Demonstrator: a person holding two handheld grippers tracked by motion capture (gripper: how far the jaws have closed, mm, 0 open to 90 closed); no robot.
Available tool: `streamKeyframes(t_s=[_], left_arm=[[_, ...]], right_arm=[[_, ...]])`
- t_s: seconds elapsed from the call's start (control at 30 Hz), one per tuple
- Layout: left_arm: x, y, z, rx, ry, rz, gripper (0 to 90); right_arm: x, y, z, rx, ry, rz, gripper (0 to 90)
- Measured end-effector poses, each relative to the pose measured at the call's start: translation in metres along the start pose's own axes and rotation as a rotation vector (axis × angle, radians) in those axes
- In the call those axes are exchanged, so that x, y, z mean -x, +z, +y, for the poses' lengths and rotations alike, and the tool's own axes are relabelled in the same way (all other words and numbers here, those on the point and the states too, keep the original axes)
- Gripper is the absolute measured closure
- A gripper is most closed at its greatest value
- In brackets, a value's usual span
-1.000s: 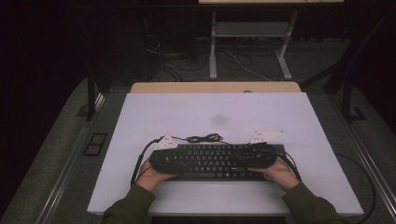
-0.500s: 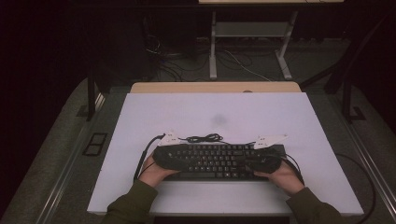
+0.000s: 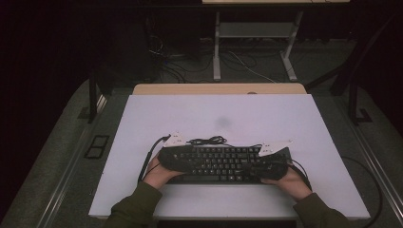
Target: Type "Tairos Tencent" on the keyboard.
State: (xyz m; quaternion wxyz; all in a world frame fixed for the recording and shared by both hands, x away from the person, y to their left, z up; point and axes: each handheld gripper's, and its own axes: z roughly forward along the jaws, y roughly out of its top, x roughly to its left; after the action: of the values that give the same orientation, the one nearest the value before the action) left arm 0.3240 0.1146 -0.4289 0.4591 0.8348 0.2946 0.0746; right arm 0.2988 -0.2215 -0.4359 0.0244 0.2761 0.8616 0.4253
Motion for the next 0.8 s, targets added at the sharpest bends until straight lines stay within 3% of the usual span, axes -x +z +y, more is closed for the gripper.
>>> streamKeyframes(t_s=[0.53,0.8], left_arm=[[-0.0011,-0.0012,-0.0001,-0.002,0.002,0.015,30.0],[-0.0029,-0.0027,-0.0009,-0.013,-0.002,0.043,48.9]], right_arm=[[-0.0004,0.0048,-0.0021,-0.038,-0.016,-0.001,89.7],[-0.0006,0.0049,-0.0021,-0.039,-0.012,-0.001,89.7]])
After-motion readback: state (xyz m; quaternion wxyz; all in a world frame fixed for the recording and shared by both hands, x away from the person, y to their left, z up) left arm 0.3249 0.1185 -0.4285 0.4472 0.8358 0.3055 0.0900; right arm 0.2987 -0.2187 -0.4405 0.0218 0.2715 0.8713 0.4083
